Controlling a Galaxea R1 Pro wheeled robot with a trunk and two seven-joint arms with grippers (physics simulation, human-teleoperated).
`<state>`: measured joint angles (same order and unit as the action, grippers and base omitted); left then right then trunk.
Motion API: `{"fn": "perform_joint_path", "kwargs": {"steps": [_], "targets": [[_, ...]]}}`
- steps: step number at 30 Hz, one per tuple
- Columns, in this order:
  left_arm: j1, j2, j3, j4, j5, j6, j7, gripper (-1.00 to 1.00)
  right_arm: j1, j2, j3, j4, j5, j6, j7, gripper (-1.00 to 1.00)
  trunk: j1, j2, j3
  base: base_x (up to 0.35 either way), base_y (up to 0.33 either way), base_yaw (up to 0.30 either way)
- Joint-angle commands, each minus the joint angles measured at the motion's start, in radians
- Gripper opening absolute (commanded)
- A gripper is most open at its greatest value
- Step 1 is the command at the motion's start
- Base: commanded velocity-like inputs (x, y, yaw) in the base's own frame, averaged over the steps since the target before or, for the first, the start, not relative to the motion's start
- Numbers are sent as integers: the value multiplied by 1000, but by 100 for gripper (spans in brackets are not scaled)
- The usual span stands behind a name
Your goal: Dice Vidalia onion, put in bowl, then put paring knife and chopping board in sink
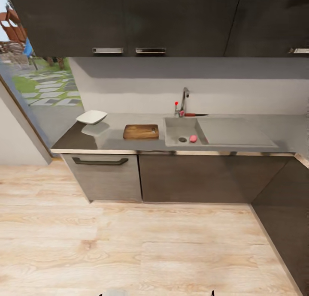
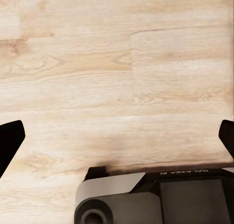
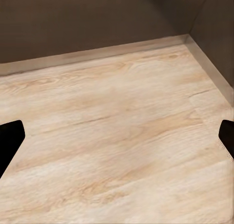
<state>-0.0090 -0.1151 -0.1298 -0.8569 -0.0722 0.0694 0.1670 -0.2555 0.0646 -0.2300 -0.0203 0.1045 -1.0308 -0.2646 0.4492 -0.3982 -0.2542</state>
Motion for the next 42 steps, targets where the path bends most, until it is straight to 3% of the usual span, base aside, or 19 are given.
{"fn": "perform_joint_path", "kwargs": {"steps": [1, 29, 42], "targets": [[0, 0, -2, -2, -8, 7, 6, 100, -1, 0, -6, 0, 11, -2, -5, 100, 1, -2, -2, 164, -303, -6], [0, -2, -2, 6, -6, 7, 7, 100, -1, 3, -6, 0, 11, -2, -4, 100, 1, -2, -2, 156, -309, 143], [0, -3, -2, 16, -7, 5, 6, 100, -1, 3, -6, 0, 11, -2, -4, 100, 1, -2, 4, 155, -310, -51]]}}
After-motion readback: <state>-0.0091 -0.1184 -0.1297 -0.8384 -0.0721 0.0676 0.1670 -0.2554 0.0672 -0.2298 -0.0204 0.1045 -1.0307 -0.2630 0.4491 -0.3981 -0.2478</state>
